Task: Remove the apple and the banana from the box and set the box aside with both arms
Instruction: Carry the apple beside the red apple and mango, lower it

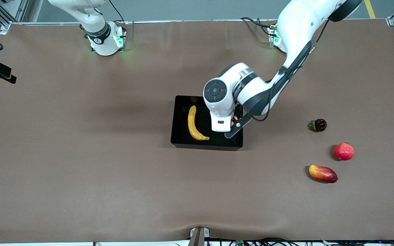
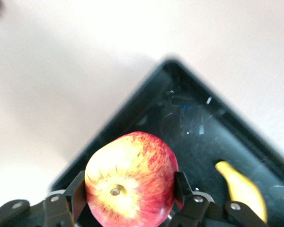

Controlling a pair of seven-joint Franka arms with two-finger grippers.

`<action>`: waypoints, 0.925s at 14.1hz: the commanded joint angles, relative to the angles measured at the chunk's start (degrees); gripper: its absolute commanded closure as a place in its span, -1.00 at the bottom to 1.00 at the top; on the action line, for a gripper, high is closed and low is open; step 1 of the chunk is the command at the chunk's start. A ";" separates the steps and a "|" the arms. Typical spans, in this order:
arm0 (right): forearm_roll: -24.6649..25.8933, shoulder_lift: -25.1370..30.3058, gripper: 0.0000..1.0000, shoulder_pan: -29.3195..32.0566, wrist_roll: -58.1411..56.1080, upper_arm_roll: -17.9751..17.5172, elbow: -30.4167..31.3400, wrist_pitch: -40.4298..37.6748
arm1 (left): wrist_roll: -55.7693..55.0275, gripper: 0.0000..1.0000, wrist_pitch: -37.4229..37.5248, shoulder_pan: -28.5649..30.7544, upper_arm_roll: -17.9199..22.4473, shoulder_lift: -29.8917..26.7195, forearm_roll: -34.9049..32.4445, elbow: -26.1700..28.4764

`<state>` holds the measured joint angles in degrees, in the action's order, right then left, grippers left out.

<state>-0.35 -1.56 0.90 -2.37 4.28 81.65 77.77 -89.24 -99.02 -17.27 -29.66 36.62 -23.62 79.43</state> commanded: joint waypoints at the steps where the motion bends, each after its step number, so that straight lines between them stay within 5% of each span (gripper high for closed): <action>1: -0.79 0.24 -1.00 1.12 -0.62 -0.59 0.17 0.01 | 6.60 1.00 4.36 4.59 -0.22 -5.22 1.38 -2.18; 6: -0.62 -0.29 -1.00 1.20 -0.70 -0.50 0.09 0.01 | 27.95 1.00 7.52 21.64 -0.22 -7.45 2.97 -0.25; 13: -0.53 -0.29 -1.00 0.86 -0.70 -0.59 0.09 0.01 | 38.08 1.00 -3.52 34.84 0.21 5.28 -5.29 2.21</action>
<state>-0.35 -2.01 1.04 -2.39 4.27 81.71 77.77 -52.55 -98.94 15.79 -28.78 38.77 -26.53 81.08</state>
